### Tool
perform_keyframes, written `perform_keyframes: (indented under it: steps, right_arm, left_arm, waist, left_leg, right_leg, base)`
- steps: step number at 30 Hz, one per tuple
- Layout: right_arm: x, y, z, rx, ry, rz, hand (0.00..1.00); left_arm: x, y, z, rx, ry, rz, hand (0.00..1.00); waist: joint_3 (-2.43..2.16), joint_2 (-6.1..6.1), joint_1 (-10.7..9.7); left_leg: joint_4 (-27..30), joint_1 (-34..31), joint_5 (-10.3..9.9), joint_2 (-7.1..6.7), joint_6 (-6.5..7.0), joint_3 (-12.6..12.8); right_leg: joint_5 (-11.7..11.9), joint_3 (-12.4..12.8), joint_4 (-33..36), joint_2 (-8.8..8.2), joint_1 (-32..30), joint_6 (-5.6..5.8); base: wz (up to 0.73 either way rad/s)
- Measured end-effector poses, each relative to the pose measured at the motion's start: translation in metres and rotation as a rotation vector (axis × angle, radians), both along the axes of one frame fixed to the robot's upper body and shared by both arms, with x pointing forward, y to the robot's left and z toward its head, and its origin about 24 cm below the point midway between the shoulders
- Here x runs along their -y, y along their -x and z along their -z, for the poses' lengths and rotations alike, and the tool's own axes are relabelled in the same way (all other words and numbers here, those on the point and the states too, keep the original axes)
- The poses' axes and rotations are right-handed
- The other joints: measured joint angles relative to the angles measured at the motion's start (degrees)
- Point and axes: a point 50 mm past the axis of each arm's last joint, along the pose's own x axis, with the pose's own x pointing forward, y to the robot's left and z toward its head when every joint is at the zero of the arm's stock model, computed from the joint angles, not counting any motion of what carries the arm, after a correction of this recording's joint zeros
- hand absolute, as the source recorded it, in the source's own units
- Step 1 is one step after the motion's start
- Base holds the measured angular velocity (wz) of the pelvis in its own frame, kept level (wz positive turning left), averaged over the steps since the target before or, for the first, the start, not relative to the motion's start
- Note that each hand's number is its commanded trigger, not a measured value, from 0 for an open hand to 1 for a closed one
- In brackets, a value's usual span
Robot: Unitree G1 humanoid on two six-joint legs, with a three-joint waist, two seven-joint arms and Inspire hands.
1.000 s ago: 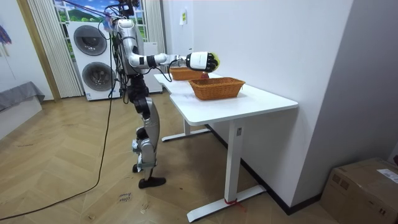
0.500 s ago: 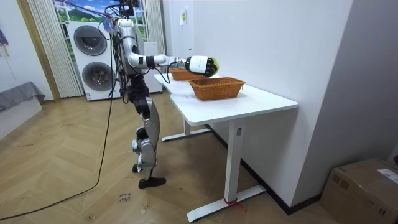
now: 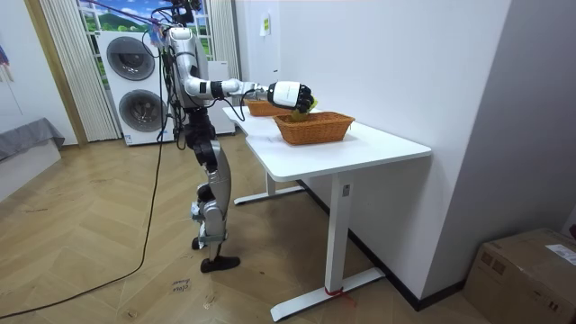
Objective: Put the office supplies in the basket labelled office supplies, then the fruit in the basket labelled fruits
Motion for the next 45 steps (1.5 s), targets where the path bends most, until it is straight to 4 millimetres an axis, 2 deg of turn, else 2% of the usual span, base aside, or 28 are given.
perform_keyframes:
  steps: [21, 29, 33, 39, 45]
  right_arm:
    - [0.0, 0.0, -0.001, 0.005, 0.002, -0.001, 0.0]
    - [-0.003, -0.002, -0.001, 0.032, -0.081, -0.026, 0.0]
    - [-0.004, -0.005, -0.007, 0.062, -0.083, -0.036, 0.0]
    - [-0.011, -0.009, -0.026, 0.155, -0.059, -0.076, 0.0]
    - [-0.014, -0.014, -0.034, 0.194, -0.053, -0.092, 0.0]
  left_arm:
    - [-0.001, 0.001, 0.0, -0.008, -0.017, -0.004, 0.0]
    - [0.0, 0.001, 0.0, -0.01, -0.014, -0.011, 0.0]
    - [0.0, 0.001, 0.0, -0.008, -0.014, -0.006, 0.0]
    - [-0.001, 0.001, 0.0, -0.01, -0.015, -0.005, 0.0]
    - [0.001, 0.006, 0.001, -0.026, -0.004, -0.008, 0.0]
  waist:
    - [0.06, -0.03, 0.05]
    - [0.26, 0.28, 0.73]
    - [0.47, 0.68, 1.53]
    - [0.4, 1.41, 1.74]
    - [0.22, 0.98, 1.76]
  left_leg:
    - [-0.02, 0.0, 0.0, 0.0, 0.0, 0.02]
    - [-0.04, 0.16, 0.0, 0.23, 0.0, 0.48]
    - [-0.19, 0.07, -0.02, 0.23, 0.0, 0.56]
    - [-0.2, 0.02, -0.02, 0.11, 0.0, 0.59]
    - [-0.1, 0.04, -0.01, -0.05, 0.0, 0.58]
  right_leg:
    - [0.0, 0.11, 0.01, 0.02, -0.01, 0.0]
    - [0.01, -0.13, 0.08, 0.02, 0.06, -0.01]
    - [0.02, -0.14, 0.08, 0.01, -0.05, -0.02]
    - [0.01, -0.23, 0.0, 0.02, -0.08, 0.0]
    - [0.01, -0.29, 0.05, 0.07, 0.01, -0.01]
  base:
    - [0.0]
    - [0.0]
    - [0.0]
    - [0.0]
    - [0.0]
